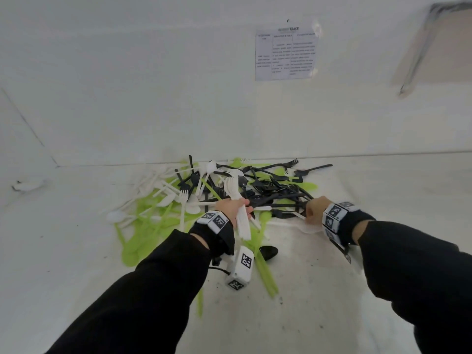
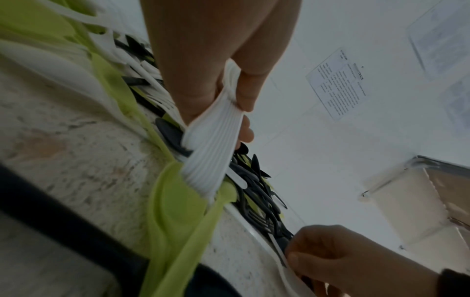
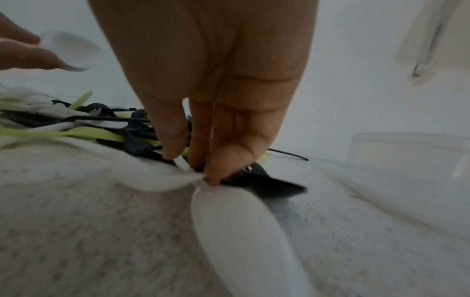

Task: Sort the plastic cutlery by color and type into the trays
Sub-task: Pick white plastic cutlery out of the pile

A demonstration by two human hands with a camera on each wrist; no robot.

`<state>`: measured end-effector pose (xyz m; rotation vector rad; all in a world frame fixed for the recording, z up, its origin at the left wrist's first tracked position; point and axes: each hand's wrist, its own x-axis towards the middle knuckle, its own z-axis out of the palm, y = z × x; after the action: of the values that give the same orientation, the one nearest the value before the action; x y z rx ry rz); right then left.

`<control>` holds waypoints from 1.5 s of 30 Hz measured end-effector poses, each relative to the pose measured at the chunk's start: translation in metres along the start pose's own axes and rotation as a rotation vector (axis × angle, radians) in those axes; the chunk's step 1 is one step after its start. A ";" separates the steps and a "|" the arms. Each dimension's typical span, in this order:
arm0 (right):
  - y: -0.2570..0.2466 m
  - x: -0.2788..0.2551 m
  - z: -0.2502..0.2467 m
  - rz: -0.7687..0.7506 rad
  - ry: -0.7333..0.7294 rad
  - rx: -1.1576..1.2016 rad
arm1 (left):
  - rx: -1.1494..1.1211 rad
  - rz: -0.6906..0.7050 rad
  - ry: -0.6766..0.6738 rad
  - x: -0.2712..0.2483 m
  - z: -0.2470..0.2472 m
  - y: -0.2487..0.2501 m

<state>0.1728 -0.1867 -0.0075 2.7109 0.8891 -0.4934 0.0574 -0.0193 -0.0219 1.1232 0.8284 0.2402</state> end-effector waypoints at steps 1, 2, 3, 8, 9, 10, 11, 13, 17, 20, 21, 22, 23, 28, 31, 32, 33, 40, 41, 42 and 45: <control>0.000 0.001 0.001 -0.011 0.003 -0.008 | 0.008 -0.001 0.002 0.000 0.001 -0.001; -0.001 0.002 0.002 -0.020 0.006 -0.007 | 0.012 -0.004 0.006 0.000 0.002 -0.003; -0.001 0.005 0.003 -0.030 0.001 -0.002 | 0.012 -0.006 0.008 -0.001 0.003 -0.004; 0.011 0.009 -0.005 -0.013 0.050 0.168 | 0.001 -0.017 -0.009 -0.003 0.007 -0.007; 0.014 0.007 -0.009 0.000 0.087 0.207 | 0.002 -0.014 -0.009 -0.003 0.007 -0.007; 0.018 0.007 -0.012 0.011 0.122 0.241 | 0.002 -0.011 -0.007 -0.003 0.007 -0.008; 0.020 0.007 -0.015 0.011 0.161 0.260 | 0.002 -0.008 -0.002 -0.003 0.008 -0.008; 0.022 0.005 -0.022 -0.031 0.221 0.263 | -0.001 -0.005 0.003 -0.003 0.008 -0.009; 0.009 0.003 -0.031 -0.180 0.274 0.233 | -0.019 -0.001 0.002 -0.004 0.008 -0.010; -0.009 0.004 -0.024 -0.236 0.189 0.043 | -0.040 0.004 0.003 -0.005 0.007 -0.011; -0.014 0.005 -0.018 -0.247 0.142 -0.019 | -0.038 0.005 0.013 -0.006 0.007 -0.012; -0.017 0.007 -0.013 -0.260 0.101 -0.067 | -0.036 0.007 0.023 -0.006 0.005 -0.013; -0.019 0.009 -0.007 -0.263 0.068 -0.095 | -0.033 0.009 0.033 -0.006 0.003 -0.014; -0.017 0.011 0.000 -0.257 0.029 -0.106 | -0.018 0.024 0.080 -0.006 -0.004 -0.016; -0.013 0.012 0.000 -0.277 0.019 -0.145 | -0.025 0.030 0.107 -0.005 -0.007 -0.017; -0.011 0.012 0.001 -0.287 0.029 -0.152 | -0.027 0.030 0.112 -0.005 -0.008 -0.017; -0.009 0.011 0.001 -0.293 0.040 -0.151 | -0.026 0.029 0.116 -0.005 -0.009 -0.018; -0.002 0.007 0.005 -0.359 0.070 -0.139 | -0.022 0.037 0.128 -0.007 -0.010 -0.021; -0.004 0.009 0.006 -0.369 0.061 -0.127 | -0.020 0.040 0.127 -0.008 -0.009 -0.022; -0.005 0.009 0.006 -0.377 0.063 -0.100 | -0.021 0.043 0.128 -0.009 -0.009 -0.022; -0.010 0.012 0.004 -0.343 0.099 0.014 | -0.022 0.047 0.146 -0.010 -0.007 -0.025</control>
<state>0.1751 -0.1735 -0.0173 2.6220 1.3933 -0.4332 0.0399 -0.0312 -0.0403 1.1151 0.9270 0.3723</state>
